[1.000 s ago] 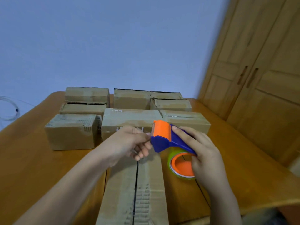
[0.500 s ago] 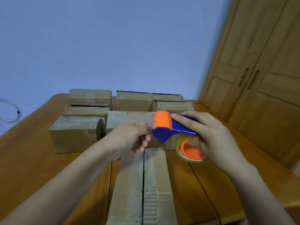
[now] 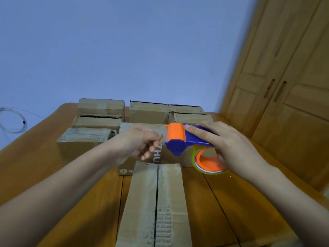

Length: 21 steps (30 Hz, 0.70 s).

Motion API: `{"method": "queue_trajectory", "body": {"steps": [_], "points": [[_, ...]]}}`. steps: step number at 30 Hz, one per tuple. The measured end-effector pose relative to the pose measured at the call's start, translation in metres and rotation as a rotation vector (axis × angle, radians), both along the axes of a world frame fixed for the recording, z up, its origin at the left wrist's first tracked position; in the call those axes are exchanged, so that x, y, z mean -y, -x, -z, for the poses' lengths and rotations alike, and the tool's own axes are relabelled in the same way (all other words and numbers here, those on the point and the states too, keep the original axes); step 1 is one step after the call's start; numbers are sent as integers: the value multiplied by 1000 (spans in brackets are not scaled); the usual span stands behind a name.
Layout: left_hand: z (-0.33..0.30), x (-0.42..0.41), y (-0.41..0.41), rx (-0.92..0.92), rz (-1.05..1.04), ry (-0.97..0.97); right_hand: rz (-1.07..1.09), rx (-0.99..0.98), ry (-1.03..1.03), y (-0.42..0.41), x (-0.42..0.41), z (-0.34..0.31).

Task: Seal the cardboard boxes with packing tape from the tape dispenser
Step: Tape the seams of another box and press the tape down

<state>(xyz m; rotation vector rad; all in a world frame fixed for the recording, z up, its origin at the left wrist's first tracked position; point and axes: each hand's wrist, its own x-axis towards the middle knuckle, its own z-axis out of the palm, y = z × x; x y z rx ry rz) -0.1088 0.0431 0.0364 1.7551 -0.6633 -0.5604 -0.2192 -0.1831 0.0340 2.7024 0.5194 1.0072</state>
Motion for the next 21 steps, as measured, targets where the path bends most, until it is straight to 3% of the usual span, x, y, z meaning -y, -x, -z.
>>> {"method": "queue_trajectory", "body": {"steps": [5,8,21], "points": [[1,-50,-39,43,-120,25,93,0,25,16,42,-2],[19,-87,-51,13,3,11,150,-26,22,31,68,4],[77,-84,-51,72,49,56,134,-71,52,38,73,28]]}}
